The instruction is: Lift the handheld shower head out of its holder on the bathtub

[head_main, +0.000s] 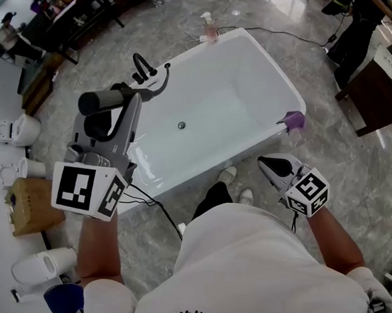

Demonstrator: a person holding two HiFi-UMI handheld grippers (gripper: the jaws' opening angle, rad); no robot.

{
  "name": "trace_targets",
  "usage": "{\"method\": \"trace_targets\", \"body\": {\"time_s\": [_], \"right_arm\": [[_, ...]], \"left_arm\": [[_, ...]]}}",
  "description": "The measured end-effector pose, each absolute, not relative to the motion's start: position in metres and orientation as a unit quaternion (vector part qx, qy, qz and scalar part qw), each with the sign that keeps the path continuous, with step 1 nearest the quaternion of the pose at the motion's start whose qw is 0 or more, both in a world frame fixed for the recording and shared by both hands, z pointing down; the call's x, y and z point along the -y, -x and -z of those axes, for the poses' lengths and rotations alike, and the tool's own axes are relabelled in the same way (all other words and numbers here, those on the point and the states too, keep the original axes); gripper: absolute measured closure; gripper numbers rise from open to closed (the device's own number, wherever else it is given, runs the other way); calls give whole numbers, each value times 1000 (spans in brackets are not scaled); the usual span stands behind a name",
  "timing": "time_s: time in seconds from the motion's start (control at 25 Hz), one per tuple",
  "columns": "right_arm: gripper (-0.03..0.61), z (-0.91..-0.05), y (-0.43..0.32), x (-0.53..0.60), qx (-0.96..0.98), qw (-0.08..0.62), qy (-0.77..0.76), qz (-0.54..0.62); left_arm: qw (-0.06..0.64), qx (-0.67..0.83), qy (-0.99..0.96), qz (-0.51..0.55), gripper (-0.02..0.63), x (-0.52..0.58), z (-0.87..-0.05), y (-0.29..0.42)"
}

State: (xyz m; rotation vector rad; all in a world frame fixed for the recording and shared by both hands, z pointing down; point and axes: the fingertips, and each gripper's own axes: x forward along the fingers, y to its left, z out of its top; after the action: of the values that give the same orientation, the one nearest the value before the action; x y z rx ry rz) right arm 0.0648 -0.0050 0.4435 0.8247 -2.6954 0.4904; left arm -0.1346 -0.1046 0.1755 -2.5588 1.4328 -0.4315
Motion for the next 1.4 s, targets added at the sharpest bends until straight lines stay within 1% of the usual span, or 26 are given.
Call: {"method": "trace_targets", "body": {"time_s": [0.2, 0.6, 1.4], "right_arm": [[565, -446, -72, 0, 936, 136, -280, -166], [565, -438, -73, -1, 939, 130, -273, -165], [566, -437, -73, -15, 935, 124, -281, -176]], "left_arm": [[83, -479, 860, 154, 474, 98, -194, 119], [74, -477, 862, 157, 474, 98, -201, 107], [69, -485, 858, 158, 474, 95, -206, 110]]}}
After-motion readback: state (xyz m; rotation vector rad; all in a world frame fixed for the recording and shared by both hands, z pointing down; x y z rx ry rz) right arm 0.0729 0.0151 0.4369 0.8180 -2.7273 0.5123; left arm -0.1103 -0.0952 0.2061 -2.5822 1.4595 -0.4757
